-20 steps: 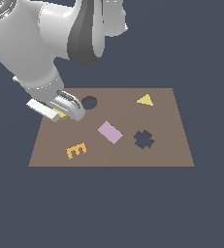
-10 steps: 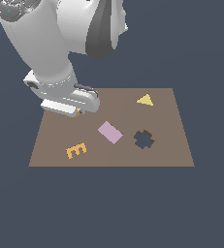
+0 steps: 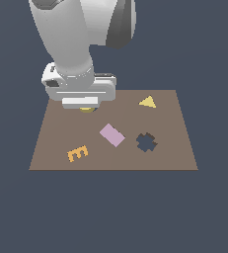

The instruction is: Insert a designated object into the corresponding slot on a board.

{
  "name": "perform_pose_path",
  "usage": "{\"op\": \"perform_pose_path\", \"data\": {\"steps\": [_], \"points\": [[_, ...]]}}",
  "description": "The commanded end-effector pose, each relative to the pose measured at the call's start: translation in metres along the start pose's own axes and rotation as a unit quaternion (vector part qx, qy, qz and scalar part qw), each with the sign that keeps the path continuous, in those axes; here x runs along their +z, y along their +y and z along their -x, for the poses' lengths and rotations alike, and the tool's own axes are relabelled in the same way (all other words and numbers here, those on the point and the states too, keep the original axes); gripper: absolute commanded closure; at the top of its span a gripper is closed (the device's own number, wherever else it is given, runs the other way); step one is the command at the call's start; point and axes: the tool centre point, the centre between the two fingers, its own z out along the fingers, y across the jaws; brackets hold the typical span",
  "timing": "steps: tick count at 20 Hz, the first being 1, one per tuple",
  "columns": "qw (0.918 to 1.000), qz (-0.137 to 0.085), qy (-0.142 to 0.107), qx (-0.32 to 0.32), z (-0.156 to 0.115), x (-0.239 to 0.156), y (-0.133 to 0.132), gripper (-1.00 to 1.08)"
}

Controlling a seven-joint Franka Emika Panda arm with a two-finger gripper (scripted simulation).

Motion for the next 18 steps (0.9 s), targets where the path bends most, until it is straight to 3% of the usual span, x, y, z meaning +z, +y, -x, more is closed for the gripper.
{"op": "perform_pose_path", "data": {"steps": [1,17,18], "points": [[0.9997,0.000,0.000,-0.024,0.005,-0.001,-0.005,1.08],[0.9988,0.001,0.000,-0.050,0.012,0.008,-0.010,1.08],[0.9988,0.001,0.000,-0.050,0.012,0.008,-0.010,-0.92]]}}
